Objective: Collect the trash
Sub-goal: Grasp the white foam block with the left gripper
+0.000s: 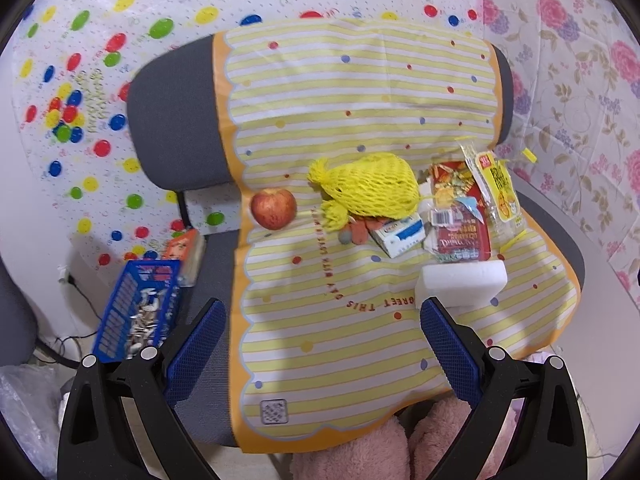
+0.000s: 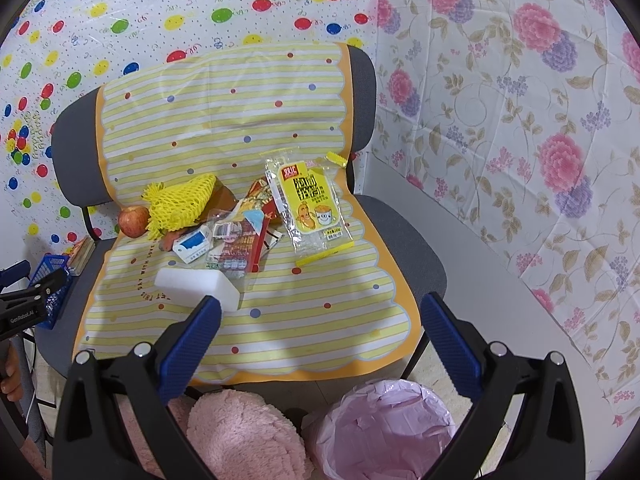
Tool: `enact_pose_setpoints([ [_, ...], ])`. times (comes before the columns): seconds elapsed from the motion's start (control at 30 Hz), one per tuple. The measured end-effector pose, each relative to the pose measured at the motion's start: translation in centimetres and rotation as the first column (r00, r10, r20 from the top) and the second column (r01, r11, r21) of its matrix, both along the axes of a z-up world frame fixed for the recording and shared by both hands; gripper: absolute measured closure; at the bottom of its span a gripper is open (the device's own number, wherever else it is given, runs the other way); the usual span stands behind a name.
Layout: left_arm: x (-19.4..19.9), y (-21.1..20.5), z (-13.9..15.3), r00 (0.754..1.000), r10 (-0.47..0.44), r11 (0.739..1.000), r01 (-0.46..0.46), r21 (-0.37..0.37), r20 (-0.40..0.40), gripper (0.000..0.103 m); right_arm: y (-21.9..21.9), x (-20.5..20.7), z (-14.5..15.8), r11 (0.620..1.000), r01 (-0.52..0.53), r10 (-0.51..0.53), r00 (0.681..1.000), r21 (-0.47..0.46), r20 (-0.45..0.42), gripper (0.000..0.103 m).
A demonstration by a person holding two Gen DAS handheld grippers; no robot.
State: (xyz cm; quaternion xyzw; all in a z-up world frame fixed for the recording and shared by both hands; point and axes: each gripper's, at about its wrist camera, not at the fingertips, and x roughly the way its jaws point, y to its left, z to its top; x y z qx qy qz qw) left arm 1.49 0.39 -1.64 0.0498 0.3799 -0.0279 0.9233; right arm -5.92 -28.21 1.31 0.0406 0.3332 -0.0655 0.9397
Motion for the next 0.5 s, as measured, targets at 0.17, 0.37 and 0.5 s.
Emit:
enact_pose_setpoints([
  [0.17,1.4,-0.9,-2.6,0.998,-0.047,0.999,0.046,-0.017,-0.033,0.007,-0.2,1.2,-1.5,1.0,-0.013,0.013,1.0,0.0,-0.008,0.006],
  [0.37,3.1,-2.7,-5.8,0.986,-0.164,0.983,0.16,-0.086,-0.041,0.007,-0.5,2.8,-3.3,1.0,-0.023,0.023,1.0,-0.005,0.005,0.006],
  [0.5,4.6,-4.6,-7.8,0.972,-0.23,0.972,0.228,-0.053,-0.049,0.007,-0.8,4.1,-4.6,1.0,-0.017,0.017,1.0,-0.007,0.014,0.006],
])
